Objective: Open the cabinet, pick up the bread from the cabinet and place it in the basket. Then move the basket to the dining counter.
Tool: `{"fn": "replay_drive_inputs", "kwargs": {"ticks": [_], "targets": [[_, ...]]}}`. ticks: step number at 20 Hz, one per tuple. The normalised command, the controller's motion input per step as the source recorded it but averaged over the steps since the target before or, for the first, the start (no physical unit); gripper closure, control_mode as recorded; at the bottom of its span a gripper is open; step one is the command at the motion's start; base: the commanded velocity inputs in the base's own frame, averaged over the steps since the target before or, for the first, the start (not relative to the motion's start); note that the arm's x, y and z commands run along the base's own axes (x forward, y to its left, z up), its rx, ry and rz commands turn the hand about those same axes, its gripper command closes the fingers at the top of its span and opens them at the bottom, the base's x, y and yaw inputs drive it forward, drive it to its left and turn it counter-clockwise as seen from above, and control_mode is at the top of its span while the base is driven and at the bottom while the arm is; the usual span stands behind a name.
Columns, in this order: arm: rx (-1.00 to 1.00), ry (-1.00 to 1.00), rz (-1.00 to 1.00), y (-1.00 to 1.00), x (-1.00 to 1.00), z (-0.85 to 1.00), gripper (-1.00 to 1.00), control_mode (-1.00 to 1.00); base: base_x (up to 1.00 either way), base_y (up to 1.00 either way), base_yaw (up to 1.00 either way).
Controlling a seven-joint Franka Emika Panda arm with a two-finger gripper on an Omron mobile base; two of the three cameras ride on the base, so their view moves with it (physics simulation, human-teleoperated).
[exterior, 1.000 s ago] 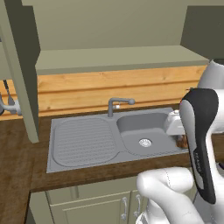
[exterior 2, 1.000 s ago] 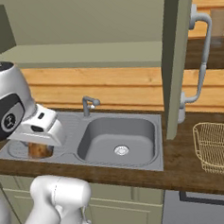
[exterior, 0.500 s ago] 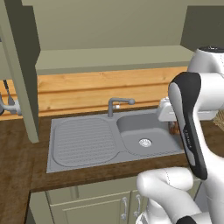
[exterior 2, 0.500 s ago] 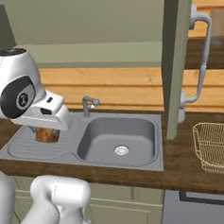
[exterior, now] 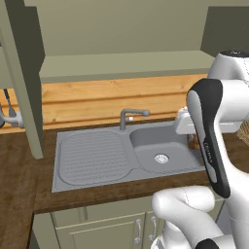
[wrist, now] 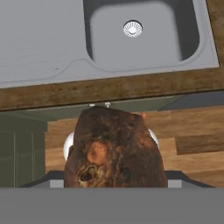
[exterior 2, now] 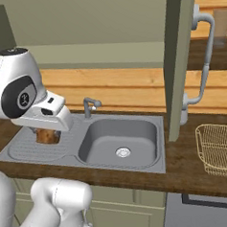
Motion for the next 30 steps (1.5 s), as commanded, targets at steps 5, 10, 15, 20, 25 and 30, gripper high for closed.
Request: {"fn": "replay_drive_inputs", "kwargs": {"ticks": [5,10,15,20,25,30], "targets": [[0.00,0.00,0.00,0.00,0.00,0.00,1.00,1.00,-0.03,0.00,0.00],[0.00,0.00,0.00,0.00,0.00,0.00,1.00,1.00,-0.87,-0.16,0.00],[0.00,0.00,0.00,0.00,0.00,0.00,1.00,1.00,-0.97,-0.78,-0.02],[0.00,0.00,0.00,0.00,0.00,0.00,1.00,1.00,-0.17,-1.00,-0.09],[0.00,0.00,0.00,0.00,0.00,0.00,1.00,1.00,0.00,-1.00,-0.07],[0.00,0.00,0.00,0.00,0.00,0.00,1.00,1.00,0.00,-1.00,-0.03]]}}
